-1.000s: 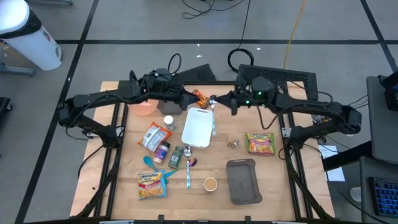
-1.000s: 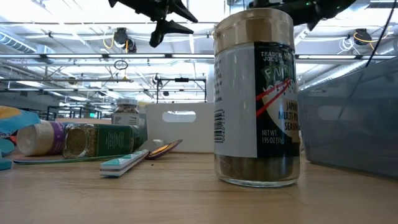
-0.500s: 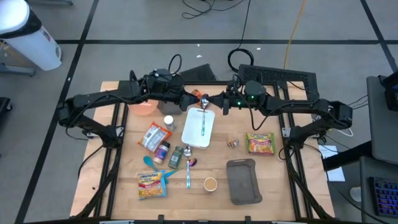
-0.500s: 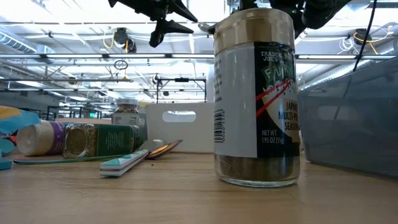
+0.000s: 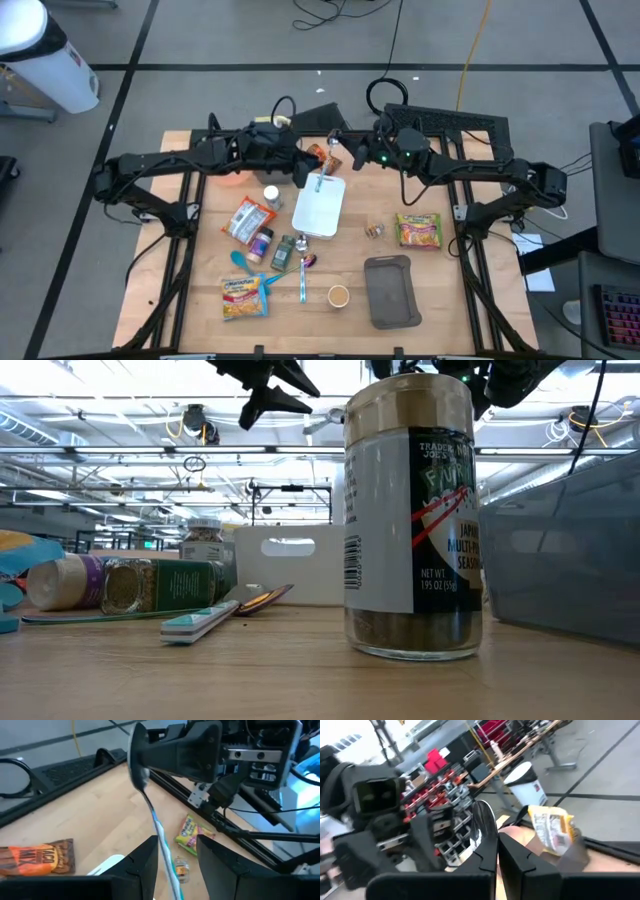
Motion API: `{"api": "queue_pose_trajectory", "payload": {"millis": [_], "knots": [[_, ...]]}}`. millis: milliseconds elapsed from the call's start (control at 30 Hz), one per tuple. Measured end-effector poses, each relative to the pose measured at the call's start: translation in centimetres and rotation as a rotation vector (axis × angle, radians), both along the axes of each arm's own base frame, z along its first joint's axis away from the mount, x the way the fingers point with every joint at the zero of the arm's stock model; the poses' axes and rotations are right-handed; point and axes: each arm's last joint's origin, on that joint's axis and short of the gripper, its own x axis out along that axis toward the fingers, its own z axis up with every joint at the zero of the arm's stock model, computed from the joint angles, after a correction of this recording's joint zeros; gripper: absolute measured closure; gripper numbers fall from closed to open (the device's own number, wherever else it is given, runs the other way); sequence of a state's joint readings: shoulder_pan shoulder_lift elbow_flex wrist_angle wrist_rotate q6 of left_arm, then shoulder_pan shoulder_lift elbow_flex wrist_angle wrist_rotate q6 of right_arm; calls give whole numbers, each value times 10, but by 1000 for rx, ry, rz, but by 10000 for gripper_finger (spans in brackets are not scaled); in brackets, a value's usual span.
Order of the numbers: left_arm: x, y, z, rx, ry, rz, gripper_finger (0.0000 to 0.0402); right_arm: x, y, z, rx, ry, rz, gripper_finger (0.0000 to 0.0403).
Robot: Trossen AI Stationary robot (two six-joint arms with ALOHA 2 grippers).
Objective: Pick & Place Food Item
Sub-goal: Put the top white patterned spoon into the white bin
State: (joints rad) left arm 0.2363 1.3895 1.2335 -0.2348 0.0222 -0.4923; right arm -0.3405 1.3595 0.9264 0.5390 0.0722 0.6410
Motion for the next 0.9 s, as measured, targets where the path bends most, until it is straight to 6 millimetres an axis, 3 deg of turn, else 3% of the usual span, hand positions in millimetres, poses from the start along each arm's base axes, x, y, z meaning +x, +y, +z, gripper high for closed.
{"api": "queue_pose_trajectory", "payload": {"millis": [333, 533, 900], "knots": [[5, -30, 1, 269, 69, 29, 261, -1, -3, 0, -5, 0, -39, 403], [11, -48, 15, 462, 179, 89, 261, -4, -10, 3, -3, -37, -68, 403], [60, -42, 22, 514, 449, 85, 261, -6, -13, 10, -16, -111, -77, 403]]}}
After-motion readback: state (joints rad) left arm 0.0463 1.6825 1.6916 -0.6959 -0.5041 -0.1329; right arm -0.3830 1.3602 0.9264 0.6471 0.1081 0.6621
